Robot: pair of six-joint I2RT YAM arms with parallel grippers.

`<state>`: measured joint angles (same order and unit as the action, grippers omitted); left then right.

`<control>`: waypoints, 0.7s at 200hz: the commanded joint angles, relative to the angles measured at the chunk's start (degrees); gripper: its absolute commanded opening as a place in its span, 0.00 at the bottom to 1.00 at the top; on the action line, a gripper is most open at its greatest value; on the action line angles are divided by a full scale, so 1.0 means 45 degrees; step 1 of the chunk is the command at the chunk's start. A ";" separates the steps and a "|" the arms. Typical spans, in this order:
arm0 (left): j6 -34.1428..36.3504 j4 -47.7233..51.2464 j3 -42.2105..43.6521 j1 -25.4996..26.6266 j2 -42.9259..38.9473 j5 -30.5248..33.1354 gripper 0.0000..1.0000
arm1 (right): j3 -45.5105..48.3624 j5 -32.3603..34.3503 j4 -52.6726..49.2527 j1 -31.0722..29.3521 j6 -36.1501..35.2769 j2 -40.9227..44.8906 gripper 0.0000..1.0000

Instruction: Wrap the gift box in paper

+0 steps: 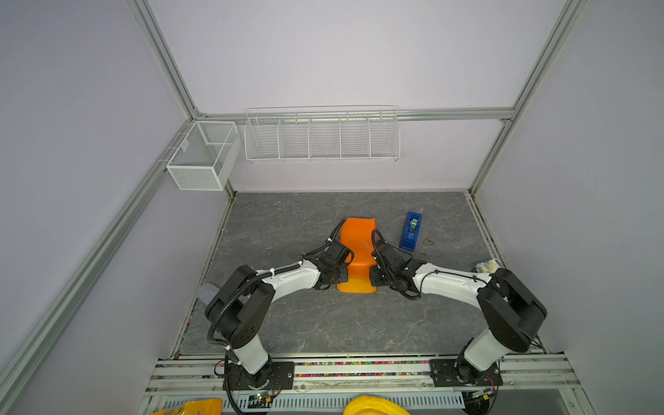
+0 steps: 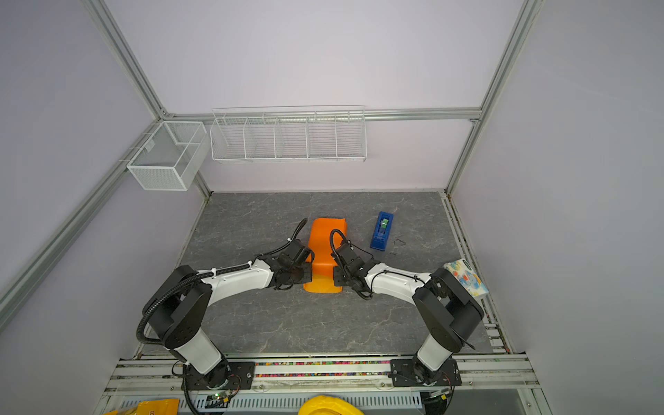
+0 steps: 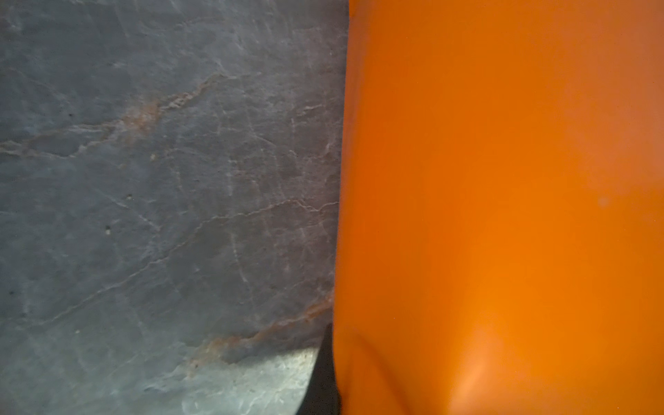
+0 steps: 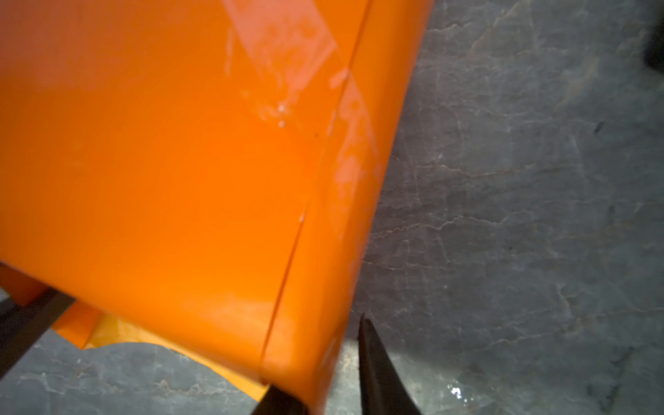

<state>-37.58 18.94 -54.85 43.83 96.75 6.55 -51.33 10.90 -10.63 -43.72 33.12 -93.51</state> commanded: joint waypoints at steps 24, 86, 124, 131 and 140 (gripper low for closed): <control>-0.0242 0.0177 0.0021 0.0005 0.0011 0.0298 0.06 | 0.0026 -0.0387 -0.0027 -0.0075 -0.0078 0.0233 0.37; -0.0247 0.0225 0.0021 0.0005 0.0004 0.0361 0.06 | 0.0125 0.0627 -0.1660 -0.0392 0.1031 0.1185 0.47; -0.0252 0.0233 0.0001 0.0005 0.0027 0.0357 0.06 | 0.0104 0.0712 -0.1578 -0.0830 0.0981 0.1674 0.59; -0.0242 0.0228 0.0001 0.0005 0.0033 0.0356 0.06 | -0.0019 0.0629 -0.1560 -0.0830 0.0943 0.1517 0.63; -0.0230 0.0226 -0.0018 0.0004 0.0038 0.0343 0.06 | -0.0209 0.0643 -0.1577 -0.0830 0.0864 0.1230 0.67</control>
<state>-37.93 19.25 -54.85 43.83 96.75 7.11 -51.33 13.28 -17.28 -47.16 36.86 -86.59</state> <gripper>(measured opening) 0.057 0.619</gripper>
